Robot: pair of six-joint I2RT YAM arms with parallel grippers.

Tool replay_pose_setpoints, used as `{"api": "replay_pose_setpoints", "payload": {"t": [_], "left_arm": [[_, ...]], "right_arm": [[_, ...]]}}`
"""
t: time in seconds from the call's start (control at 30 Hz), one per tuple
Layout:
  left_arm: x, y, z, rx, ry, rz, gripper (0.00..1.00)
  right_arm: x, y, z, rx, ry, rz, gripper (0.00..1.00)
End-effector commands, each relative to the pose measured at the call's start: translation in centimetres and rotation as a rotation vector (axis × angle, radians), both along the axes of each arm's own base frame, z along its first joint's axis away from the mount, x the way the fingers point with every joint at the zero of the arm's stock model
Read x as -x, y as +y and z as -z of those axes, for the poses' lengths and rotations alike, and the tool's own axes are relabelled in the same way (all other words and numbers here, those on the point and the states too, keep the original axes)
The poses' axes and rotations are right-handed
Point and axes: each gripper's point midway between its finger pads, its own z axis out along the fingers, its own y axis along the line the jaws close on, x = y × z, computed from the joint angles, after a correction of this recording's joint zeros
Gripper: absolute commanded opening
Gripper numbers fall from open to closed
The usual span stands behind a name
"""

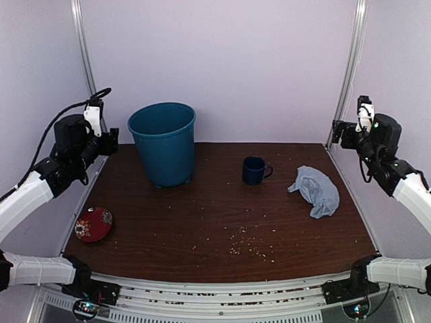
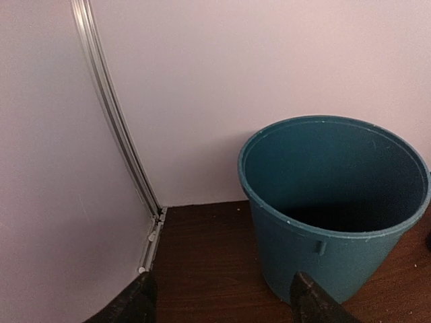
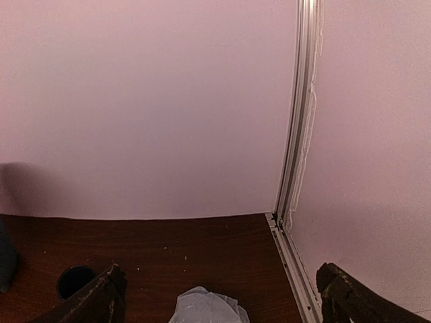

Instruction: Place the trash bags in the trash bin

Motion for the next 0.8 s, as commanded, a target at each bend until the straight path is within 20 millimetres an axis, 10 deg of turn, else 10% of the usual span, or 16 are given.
{"api": "replay_pose_setpoints", "payload": {"t": [0.0,0.4,0.77], "left_arm": [[1.4,-1.1,0.5,0.062,-0.02,0.146,0.67],[6.6,-13.1,4.4,0.085,0.145,0.61,0.67],[13.4,-28.6,12.5,0.064,0.394,0.893,0.62]], "right_arm": [[0.1,0.6,3.4,0.051,0.107,-0.086,1.0],[0.3,1.4,13.6,0.307,0.513,-0.302,1.0],[3.0,0.4,25.2,0.473,0.935,-0.414,0.66]]}}
